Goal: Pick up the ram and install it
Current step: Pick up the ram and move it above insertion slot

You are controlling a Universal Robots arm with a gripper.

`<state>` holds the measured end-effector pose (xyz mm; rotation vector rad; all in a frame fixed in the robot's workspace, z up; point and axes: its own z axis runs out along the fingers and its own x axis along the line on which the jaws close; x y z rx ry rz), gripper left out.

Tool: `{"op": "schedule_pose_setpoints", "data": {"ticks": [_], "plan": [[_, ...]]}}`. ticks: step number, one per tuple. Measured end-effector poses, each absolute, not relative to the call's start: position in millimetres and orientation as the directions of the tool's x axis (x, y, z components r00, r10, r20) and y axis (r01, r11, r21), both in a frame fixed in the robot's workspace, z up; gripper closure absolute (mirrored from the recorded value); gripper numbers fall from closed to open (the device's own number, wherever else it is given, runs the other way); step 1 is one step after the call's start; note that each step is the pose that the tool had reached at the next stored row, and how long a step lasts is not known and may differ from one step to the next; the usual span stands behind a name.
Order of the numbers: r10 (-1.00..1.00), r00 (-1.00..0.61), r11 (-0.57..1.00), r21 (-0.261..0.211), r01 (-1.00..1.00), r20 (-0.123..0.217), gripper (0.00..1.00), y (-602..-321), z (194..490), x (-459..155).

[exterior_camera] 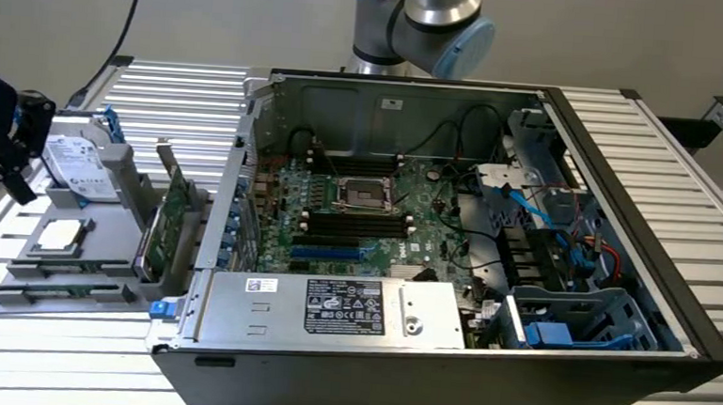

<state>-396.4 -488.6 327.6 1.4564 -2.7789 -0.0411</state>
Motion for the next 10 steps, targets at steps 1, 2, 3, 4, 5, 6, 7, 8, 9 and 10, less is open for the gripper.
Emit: {"op": "schedule_pose_setpoints", "data": {"ticks": [1,2,3,4,5,6,7,8,9,10], "plan": [[-0.833,-0.553,0.552,0.023,-0.833,-0.010,0.89,-488.6,327.1,-396.3],[-0.843,-0.538,0.537,0.023,-0.843,-0.010,0.89,-488.6,326.6,-396.3],[-0.853,-0.522,0.522,0.023,-0.853,-0.010,0.89,-488.7,326.1,-396.3],[-0.862,-0.507,0.507,0.023,-0.862,-0.010,0.89,-488.6,325.5,-396.4],[-0.871,-0.492,0.491,0.023,-0.871,-0.010,0.89,-488.6,324.8,-396.4],[-0.879,-0.476,0.475,0.023,-0.879,-0.010,0.89,-488.6,324.1,-396.4],[-0.888,-0.459,0.459,0.023,-0.888,-0.010,0.89,-488.6,323.4,-396.4],[-0.897,-0.443,0.443,0.023,-0.896,-0.010,0.89,-488.6,322.7,-396.4],[-0.904,-0.427,0.426,0.023,-0.904,-0.010,0.89,-488.6,322.0,-396.4],[-0.912,-0.410,0.410,0.023,-0.912,-0.010,0.89,-488.6,321.3,-396.4]]}}
